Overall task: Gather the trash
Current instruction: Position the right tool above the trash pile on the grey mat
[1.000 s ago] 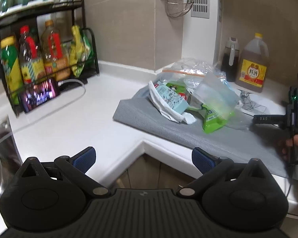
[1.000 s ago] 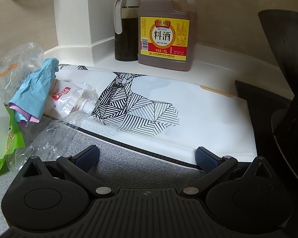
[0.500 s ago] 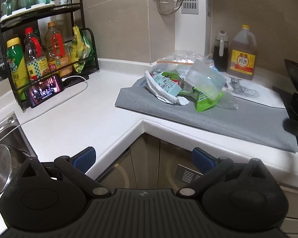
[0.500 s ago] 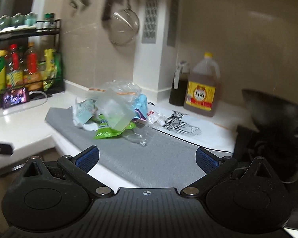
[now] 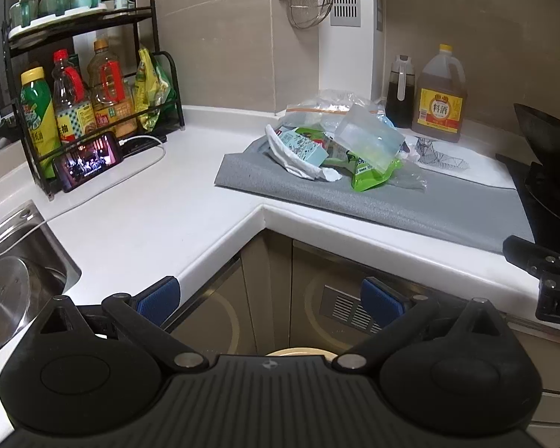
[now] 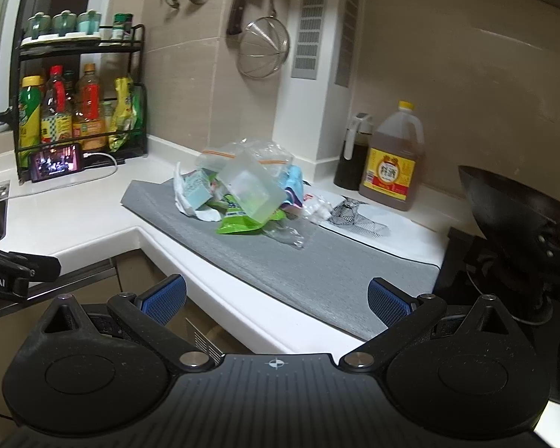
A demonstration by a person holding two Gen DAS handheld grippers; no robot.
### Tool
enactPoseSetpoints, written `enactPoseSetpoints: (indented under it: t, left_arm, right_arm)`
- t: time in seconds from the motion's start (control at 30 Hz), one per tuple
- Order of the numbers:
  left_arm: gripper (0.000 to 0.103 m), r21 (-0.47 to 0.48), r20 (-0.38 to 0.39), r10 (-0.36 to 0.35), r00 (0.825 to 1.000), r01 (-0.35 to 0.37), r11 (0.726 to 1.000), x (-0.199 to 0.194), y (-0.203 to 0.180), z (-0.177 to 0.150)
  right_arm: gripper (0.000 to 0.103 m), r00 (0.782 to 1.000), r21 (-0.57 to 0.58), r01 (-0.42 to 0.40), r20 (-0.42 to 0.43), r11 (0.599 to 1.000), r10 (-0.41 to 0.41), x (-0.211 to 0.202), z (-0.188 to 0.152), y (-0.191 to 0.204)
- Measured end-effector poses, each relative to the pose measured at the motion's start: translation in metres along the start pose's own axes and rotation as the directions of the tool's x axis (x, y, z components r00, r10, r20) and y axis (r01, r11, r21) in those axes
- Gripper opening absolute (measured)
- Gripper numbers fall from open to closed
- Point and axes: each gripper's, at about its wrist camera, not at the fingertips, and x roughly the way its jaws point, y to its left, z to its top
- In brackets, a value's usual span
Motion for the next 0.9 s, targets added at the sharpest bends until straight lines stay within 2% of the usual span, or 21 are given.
enactPoseSetpoints:
  t: [0.07,0.2,0.5,0.63,0.77,0.83,0.9]
  left_arm:
    - [0.103,-0.004,-0.009,-0.004,1.000,0.004,1.000,0.002,0.002,-0.003]
    - [0.103,-0.020,-0.034,-0.005,0.999,0.005,1.000,0.007,0.008,-0.009]
    - [0.103,-0.039,-0.068,-0.004,0.998,0.001,0.999,0.020,0.015,-0.014]
    - [0.103,-0.042,-0.058,-0.004,0.998,0.001,0.999,0.019,0.014,-0.011]
    - [0.103,-0.040,-0.048,-0.001,0.999,-0.001,0.999,0.015,0.011,-0.010]
    - [0.103,-0.036,-0.048,0.003,0.999,-0.005,0.999,0.014,0.010,-0.010]
    - [0.103,-0.028,-0.050,0.013,0.999,-0.014,0.999,0.012,0.010,-0.011]
  right_arm:
    - [0.103,1.000,-0.004,-0.016,-0.009,1.000,0.016,0.001,0.001,0.002]
    - [0.103,0.992,0.061,-0.116,-0.035,0.991,0.118,0.003,0.003,0.001]
    - [0.103,0.992,0.008,-0.121,-0.023,0.993,0.122,-0.004,0.013,0.011]
    - [0.103,0.983,0.032,-0.181,0.047,0.983,0.180,-0.032,0.049,-0.009]
    - [0.103,0.968,0.137,-0.238,0.112,0.962,0.223,-0.053,0.077,-0.034]
    - [0.103,0.970,0.160,-0.238,0.083,0.958,0.228,-0.046,0.076,-0.036]
    - [0.103,0.980,0.149,-0.198,0.029,0.969,0.196,-0.034,0.064,-0.030]
